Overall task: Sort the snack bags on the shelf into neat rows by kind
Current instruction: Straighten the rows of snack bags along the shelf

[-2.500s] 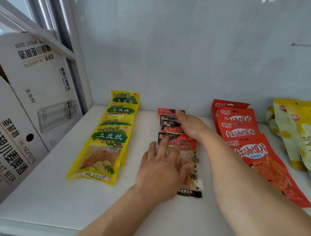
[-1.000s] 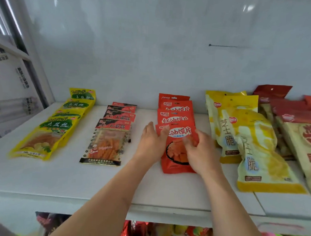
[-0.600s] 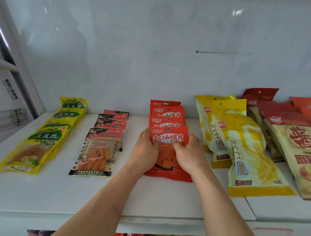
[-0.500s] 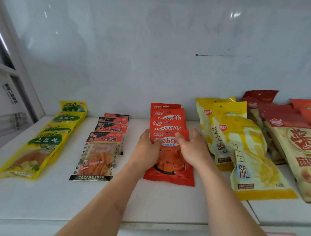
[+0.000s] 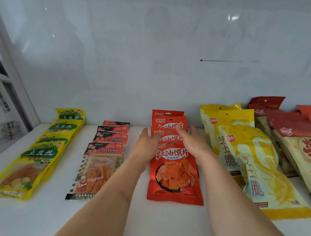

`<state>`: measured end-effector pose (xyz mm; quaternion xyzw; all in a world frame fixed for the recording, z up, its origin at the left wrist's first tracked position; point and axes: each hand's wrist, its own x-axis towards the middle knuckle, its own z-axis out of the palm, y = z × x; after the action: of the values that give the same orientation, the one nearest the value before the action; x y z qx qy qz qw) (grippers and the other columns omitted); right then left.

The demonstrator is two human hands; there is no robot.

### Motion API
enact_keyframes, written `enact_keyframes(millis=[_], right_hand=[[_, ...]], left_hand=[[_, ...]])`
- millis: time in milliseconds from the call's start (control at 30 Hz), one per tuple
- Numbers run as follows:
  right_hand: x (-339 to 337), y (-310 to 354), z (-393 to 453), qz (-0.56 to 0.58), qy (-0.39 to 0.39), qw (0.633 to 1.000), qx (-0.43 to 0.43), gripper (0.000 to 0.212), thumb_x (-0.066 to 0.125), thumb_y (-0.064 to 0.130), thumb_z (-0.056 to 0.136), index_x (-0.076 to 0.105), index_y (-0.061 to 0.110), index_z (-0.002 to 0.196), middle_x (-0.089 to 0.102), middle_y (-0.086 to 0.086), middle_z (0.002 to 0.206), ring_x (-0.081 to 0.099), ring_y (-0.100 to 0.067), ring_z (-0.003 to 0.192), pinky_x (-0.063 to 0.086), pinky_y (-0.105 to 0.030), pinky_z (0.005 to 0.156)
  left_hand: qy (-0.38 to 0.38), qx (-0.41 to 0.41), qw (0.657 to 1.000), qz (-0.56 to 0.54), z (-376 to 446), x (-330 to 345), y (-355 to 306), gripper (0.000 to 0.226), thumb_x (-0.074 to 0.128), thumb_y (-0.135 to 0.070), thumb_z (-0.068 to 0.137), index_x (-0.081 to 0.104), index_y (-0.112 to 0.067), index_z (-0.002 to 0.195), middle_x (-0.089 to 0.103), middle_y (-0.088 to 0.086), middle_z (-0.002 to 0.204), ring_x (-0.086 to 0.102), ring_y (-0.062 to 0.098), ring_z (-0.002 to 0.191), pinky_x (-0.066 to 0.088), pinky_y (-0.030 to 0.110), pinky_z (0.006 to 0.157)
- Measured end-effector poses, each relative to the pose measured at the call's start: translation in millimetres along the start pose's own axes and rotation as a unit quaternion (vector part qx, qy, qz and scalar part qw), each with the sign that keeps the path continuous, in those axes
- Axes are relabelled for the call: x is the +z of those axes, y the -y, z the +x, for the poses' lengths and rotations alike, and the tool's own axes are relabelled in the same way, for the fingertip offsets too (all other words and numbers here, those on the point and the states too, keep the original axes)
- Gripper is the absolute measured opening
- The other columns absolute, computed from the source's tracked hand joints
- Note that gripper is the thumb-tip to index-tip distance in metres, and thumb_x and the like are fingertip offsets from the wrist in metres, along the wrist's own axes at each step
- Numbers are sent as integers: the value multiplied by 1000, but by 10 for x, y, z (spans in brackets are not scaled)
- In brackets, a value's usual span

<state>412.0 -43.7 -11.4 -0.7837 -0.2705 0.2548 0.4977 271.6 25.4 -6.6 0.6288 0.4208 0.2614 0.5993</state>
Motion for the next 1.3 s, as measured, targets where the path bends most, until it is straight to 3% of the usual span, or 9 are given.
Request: enact_keyframes(millis=[100, 200, 367, 433, 500, 600, 733, 1133, 1300], right_hand=[[38, -40, 167, 10, 29, 999, -7, 71, 53, 78, 78, 42, 38, 135, 69, 5, 114, 74, -18, 86, 60, -44, 81], [108, -46, 195, 0, 36, 999, -8, 61, 53, 73, 83, 43, 37, 131, 69, 6, 113, 73, -18, 88, 59, -43, 84], [149, -46, 214, -8, 28, 999, -18, 56, 52, 68, 88, 43, 35, 132, 64, 5, 120, 70, -21, 97, 57, -42, 88], [138, 31, 236, -57, 5, 998, -38, 59, 47, 76, 82, 45, 37, 126, 62, 6, 120, 67, -23, 104, 55, -43, 90], [156, 93, 363, -130, -29, 988, -73, 81, 37, 87, 69, 44, 38, 134, 57, 1, 135, 60, -27, 118, 49, -51, 98], [227, 193, 540, -238, -15, 964, -114, 90, 29, 82, 77, 27, 32, 152, 30, -5, 158, 34, -31, 142, 32, -58, 111], [245, 186, 594, -322, 37, 940, -103, 89, 23, 85, 79, 21, 36, 154, 14, -3, 164, 21, -32, 148, 24, -55, 116], [375, -20, 675, -356, 67, 926, -107, 75, 31, 73, 92, 19, 34, 155, 13, -2, 164, 26, -32, 146, 28, -52, 117], [402, -77, 694, -378, 62, 918, -102, 78, 27, 77, 89, 18, 37, 155, 16, -2, 164, 26, -33, 146, 26, -55, 116]], left_hand=[[15, -29, 999, -35, 165, 10, -56, 60, 49, -50, 100, 29, -26, 151, 66, -1, 115, 74, 21, 89, 62, 44, 79], [25, -25, 999, -3, 271, 27, -74, 34, 47, -48, 102, 45, -27, 129, 72, 0, 107, 76, 21, 86, 63, 44, 81], [4, -2, 999, 44, 279, -4, -76, 43, 44, -41, 105, 38, -22, 143, 65, -3, 105, 72, 22, 92, 62, 40, 79], [-16, 29, 995, 92, 231, -36, -98, 57, 42, -40, 105, 24, -17, 154, 59, 2, 127, 64, 26, 114, 58, 40, 89], [-55, 115, 961, 246, 105, -54, -80, 63, 39, -40, 106, 16, -13, 158, 33, 9, 159, 36, 28, 143, 37, 41, 112], [-67, 252, 862, 434, -269, -22, 139, 59, 32, -46, 104, 24, -17, 156, 22, 7, 163, 18, 27, 150, 22, 43, 119], [6, 235, 790, 566, -737, 66, 418, 74, 6, -62, 91, 23, -29, 155, 13, 1, 166, 6, 32, 152, 18, 55, 119], [94, 187, 777, 594, -682, -11, 569, 84, -6, -67, 86, 2, -28, 160, -6, 0, 168, -14, 29, 153, 7, 44, 123], [97, 178, 791, 577, -662, -18, 581, 66, 13, -60, 102, 4, -30, 160, -6, -2, 168, -13, 27, 153, 5, 44, 123]])
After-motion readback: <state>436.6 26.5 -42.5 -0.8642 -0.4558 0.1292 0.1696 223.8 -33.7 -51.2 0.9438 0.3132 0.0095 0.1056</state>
